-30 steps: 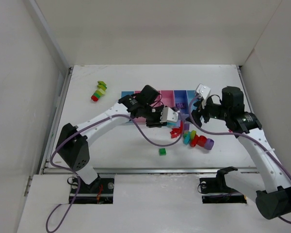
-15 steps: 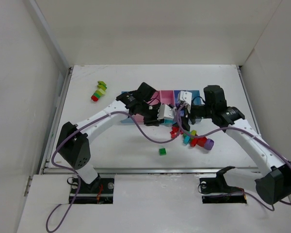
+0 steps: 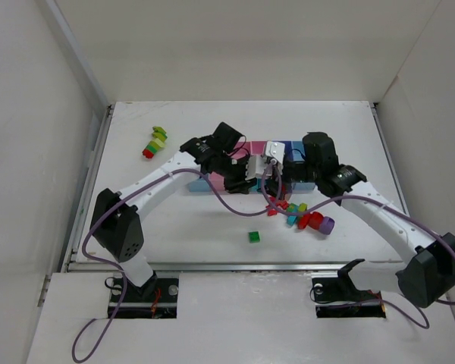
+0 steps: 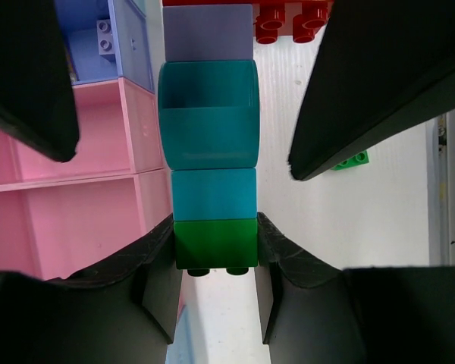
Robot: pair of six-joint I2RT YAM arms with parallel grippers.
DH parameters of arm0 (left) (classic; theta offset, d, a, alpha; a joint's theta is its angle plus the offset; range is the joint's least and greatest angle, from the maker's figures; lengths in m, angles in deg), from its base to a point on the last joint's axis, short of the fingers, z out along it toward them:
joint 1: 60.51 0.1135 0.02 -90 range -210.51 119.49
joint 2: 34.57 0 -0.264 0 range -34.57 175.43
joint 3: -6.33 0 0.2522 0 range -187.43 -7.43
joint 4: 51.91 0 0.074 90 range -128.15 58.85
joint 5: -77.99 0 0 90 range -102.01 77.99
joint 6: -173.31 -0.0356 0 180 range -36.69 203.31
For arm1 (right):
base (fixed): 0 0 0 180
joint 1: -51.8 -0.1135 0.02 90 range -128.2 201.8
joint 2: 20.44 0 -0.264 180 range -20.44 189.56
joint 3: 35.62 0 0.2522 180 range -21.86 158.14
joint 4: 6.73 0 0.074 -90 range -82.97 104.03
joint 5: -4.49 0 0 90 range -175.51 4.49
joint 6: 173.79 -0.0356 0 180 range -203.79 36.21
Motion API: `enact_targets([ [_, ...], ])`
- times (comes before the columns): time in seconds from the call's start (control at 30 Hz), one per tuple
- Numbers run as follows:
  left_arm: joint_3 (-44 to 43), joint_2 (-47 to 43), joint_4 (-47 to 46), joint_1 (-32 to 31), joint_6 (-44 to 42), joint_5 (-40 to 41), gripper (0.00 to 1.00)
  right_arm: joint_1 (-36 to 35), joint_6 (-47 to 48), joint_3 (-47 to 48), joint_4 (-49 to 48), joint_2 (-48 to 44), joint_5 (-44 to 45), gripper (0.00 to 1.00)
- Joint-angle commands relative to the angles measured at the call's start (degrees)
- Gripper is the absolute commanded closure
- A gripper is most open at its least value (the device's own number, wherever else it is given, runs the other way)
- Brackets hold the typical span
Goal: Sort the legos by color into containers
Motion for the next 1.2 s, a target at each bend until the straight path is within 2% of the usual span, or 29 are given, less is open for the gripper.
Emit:
enact_targets([
  [0.0, -3.81, -1.22, -0.87, -0.43, 1.1, -4.94, 1.0, -0.45, -1.46, 0.1, -4.64, 0.81, 4.17, 0.21],
  [0.2, -2.51, -2.27, -0.25, -0.43, 0.22, -3.46, 1.0, -0.45, 0.29, 0.1, -3.24, 1.6, 7.08, 0.2],
  [0.47, -1.35, -2.8, -1.57, 0.8, 0.66, -3.45, 1.0, 0.77, 2.85, -2.01, -1.2, -0.94, 0.58, 0.22],
  [0.6, -0.48, -2.8, -1.57, 1.33, 0.66, -2.05, 1.0, 4.19, -2.94, -4.37, -6.02, -5.69, -1.54, 0.19],
  [0.67, 0.22, -2.8, -1.57, 1.86, 0.66, -1.26, 1.0, 4.73, -8.73, -4.38, -7.36, -8.59, 2.05, 0.14],
  [0.77, 0.23, -2.8, -2.88, 2.39, 3.03, 1.02, 1.0, 6.4, -14.7, -1.22, -5.79, -10.26, 7.86, 0.1],
  [0.9, 1.36, -2.8, -5.7, 2.39, 6.28, 3.93, 1.0, 8.33, -18.42, 1.5, -1.74, -11.4, 6.3, 0.08],
  [0.93, 1.37, -2.8, -5.7, 2.39, 6.29, 4.46, 1.0, 8.34, -17.9, 1.51, -0.43, -11.93, 3.94, 0.08],
  [1.03, 1.37, -3.33, -4.65, 2.39, 2.61, 4.46, 1.0, 8.34, -5.54, -0.42, 4.48, -14.39, 0.23, 0.08],
  [1.17, 1.37, -4.64, -3.24, 3.08, -2.67, 4.46, 1.0, 8.34, 6.43, -0.35, 15.19, -15.01, 1.97, 0.13],
])
